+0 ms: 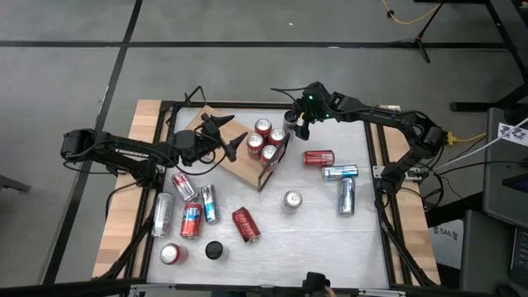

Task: Pick and place cans onto a shelf
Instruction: Put the top pink/white soda can on the shelf

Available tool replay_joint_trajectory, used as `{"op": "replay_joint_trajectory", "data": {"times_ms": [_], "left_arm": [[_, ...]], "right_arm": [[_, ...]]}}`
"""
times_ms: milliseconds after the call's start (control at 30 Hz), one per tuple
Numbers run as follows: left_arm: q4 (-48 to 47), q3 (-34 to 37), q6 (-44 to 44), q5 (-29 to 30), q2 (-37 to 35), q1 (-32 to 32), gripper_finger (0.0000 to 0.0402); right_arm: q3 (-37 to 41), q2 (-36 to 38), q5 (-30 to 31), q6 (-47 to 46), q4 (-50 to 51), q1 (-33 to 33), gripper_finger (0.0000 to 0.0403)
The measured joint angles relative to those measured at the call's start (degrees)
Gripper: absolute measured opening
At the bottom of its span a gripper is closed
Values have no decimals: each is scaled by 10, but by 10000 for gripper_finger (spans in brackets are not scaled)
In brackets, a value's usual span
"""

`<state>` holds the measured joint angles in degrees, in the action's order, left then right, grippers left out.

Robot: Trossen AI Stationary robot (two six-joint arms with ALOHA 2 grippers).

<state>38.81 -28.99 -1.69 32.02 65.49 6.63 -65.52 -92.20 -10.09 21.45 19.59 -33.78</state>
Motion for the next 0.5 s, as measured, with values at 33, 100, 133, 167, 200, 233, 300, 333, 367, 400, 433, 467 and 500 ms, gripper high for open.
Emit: {"op": "replay_joint_trajectory", "data": {"times_ms": [33, 100, 133, 167, 200, 233, 300, 333, 367, 400, 433, 467, 500], "left_arm": [[-3, 0, 0, 0, 0, 0, 363], [-11, 0, 0, 0, 0, 0, 363], [-13, 0, 0, 0, 0, 0, 363], [-14, 0, 0, 0, 0, 0, 363], [-18, 0, 0, 0, 0, 0, 363], [-23, 0, 0, 0, 0, 0, 363], [-28, 0, 0, 0, 0, 0, 363], [-28, 0, 0, 0, 0, 0, 363], [-28, 0, 0, 0, 0, 0, 363], [-31, 0, 0, 0, 0, 0, 363], [-34, 0, 0, 0, 0, 0, 363], [-35, 0, 0, 0, 0, 0, 363], [-35, 0, 1, 0, 0, 0, 363]], "right_arm": [[0, 0, 0, 0, 0, 0, 363], [0, 0, 0, 0, 0, 0, 363], [0, 0, -3, 0, 0, 0, 363], [0, 0, -10, -1, -1, 0, 363], [0, -1, -16, -1, -2, 0, 363], [0, -4, -20, -1, -7, 0, 363], [0, -11, -25, -2, -6, 0, 363], [0, -16, -25, -2, -9, 0, 363], [0, -21, -27, -2, -15, 1, 363], [0, -25, -30, -2, -15, 1, 363], [0, -29, -30, -2, -17, 1, 363], [0, -33, -30, -2, -22, 1, 363], [0, -36, -30, -2, -24, 1, 363]]}}
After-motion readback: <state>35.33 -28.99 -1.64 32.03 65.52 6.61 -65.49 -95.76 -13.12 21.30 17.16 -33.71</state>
